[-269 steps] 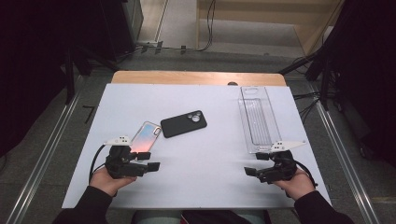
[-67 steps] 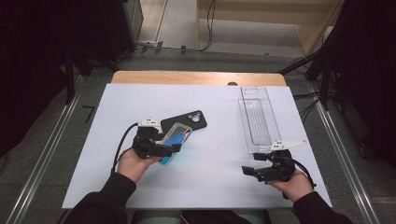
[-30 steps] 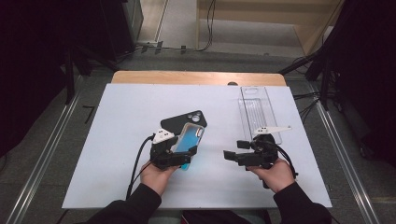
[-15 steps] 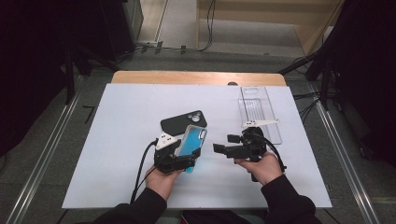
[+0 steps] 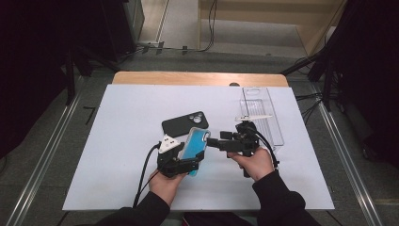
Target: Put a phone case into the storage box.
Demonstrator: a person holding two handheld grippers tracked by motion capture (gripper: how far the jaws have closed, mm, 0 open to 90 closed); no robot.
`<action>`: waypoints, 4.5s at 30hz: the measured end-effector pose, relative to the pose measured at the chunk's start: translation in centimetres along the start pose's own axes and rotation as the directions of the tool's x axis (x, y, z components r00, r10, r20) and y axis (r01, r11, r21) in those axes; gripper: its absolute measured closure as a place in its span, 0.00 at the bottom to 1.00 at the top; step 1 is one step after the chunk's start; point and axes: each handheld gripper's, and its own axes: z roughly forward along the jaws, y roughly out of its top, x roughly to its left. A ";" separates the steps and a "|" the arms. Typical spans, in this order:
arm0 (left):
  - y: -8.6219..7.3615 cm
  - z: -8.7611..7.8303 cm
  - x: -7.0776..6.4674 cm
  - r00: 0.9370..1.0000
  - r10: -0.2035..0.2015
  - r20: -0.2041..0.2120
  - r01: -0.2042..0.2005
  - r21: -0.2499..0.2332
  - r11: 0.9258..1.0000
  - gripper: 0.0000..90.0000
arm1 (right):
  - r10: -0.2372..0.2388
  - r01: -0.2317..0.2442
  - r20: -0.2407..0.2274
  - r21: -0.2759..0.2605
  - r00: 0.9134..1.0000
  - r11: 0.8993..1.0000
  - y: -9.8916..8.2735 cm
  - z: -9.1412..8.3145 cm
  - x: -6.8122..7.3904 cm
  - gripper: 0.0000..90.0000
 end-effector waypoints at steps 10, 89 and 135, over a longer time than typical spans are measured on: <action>-0.3 -0.1 -0.6 1.000 0.003 -0.031 -0.004 -0.041 0.999 0.18 | 0.050 -0.050 -0.010 0.014 0.999 0.999 0.7 1.2 -0.2 0.29; 4.3 -2.1 0.9 0.963 0.090 0.253 -0.136 0.170 0.976 0.24 | -0.186 0.186 0.000 -0.022 0.983 0.982 1.6 -1.6 0.5 0.86; 6.5 -3.8 1.9 0.772 0.147 0.618 -0.320 0.179 0.930 0.81 | -0.394 0.436 -0.457 -0.016 0.798 0.900 0.9 -2.0 2.5 0.85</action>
